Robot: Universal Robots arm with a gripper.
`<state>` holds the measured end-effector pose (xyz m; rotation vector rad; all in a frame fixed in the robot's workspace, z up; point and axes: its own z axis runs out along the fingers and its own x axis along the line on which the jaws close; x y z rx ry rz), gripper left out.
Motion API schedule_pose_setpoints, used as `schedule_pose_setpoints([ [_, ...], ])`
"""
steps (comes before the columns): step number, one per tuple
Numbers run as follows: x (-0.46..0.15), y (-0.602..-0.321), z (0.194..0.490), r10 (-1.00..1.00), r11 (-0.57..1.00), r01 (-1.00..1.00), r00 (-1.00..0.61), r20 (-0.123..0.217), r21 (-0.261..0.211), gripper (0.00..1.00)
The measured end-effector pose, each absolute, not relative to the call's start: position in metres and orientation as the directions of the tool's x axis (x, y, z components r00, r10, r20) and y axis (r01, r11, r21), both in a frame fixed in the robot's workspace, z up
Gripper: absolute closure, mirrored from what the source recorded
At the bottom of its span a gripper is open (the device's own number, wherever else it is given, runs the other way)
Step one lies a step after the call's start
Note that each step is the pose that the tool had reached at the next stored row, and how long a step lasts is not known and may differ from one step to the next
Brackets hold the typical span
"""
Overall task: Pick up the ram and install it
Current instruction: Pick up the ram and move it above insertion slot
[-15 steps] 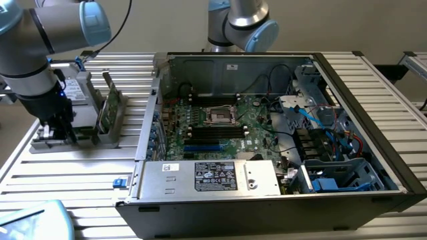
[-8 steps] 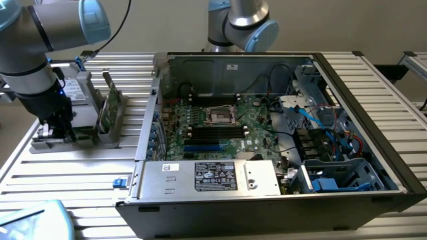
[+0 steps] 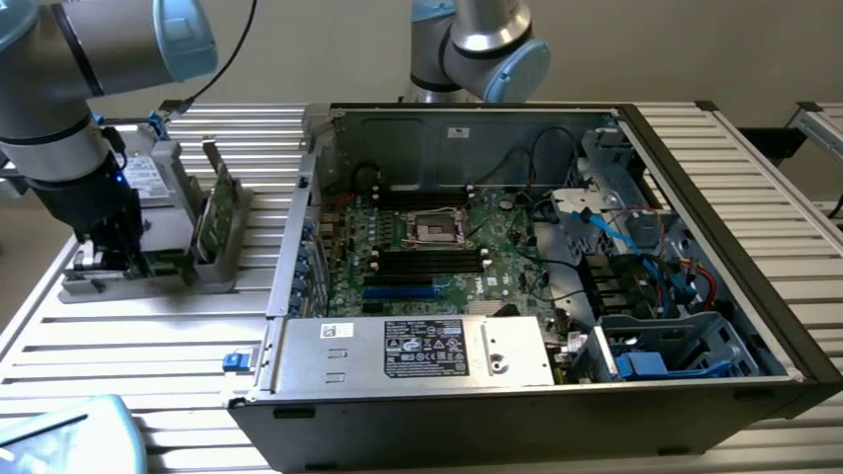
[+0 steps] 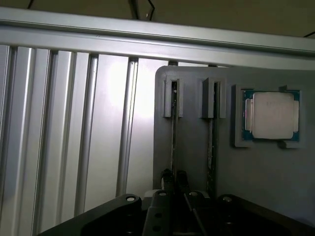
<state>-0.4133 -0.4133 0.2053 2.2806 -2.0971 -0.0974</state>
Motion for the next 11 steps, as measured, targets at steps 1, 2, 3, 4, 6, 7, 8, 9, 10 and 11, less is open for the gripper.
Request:
schedule_pose_setpoints([
  [1, -0.4132, -0.4133, 0.2059, -0.996, -0.084, -0.994, 0.083, -0.018, 0.073, 0.86],
  [2, -0.4131, -0.4133, 0.2066, -0.996, -0.084, -0.994, 0.083, -0.018, 0.073, 0.86],
  [3, -0.4129, -0.4133, 0.2073, -0.996, -0.084, -0.994, 0.083, -0.018, 0.073, 0.86],
  [4, -0.4128, -0.4133, 0.2078, -0.996, -0.084, -0.994, 0.083, -0.018, 0.073, 0.86],
  [6, -0.4125, -0.4133, 0.2091, -0.996, -0.084, -0.994, 0.083, -0.018, 0.073, 0.86],
  [7, -0.4122, -0.4133, 0.2098, -0.996, -0.084, -0.994, 0.083, -0.018, 0.073, 0.86],
  [8, -0.4121, -0.4133, 0.2107, -0.996, -0.084, -0.994, 0.083, -0.018, 0.073, 0.86],
  [9, -0.4121, -0.4133, 0.2117, -0.996, -0.084, -0.994, 0.083, -0.018, 0.074, 0.86],
  [10, -0.412, -0.4133, 0.2129, -0.996, -0.084, -0.994, 0.083, -0.018, 0.074, 0.86],
  [11, -0.4119, -0.4133, 0.2143, -0.996, -0.084, -0.994, 0.083, -0.018, 0.073, 0.86],
])
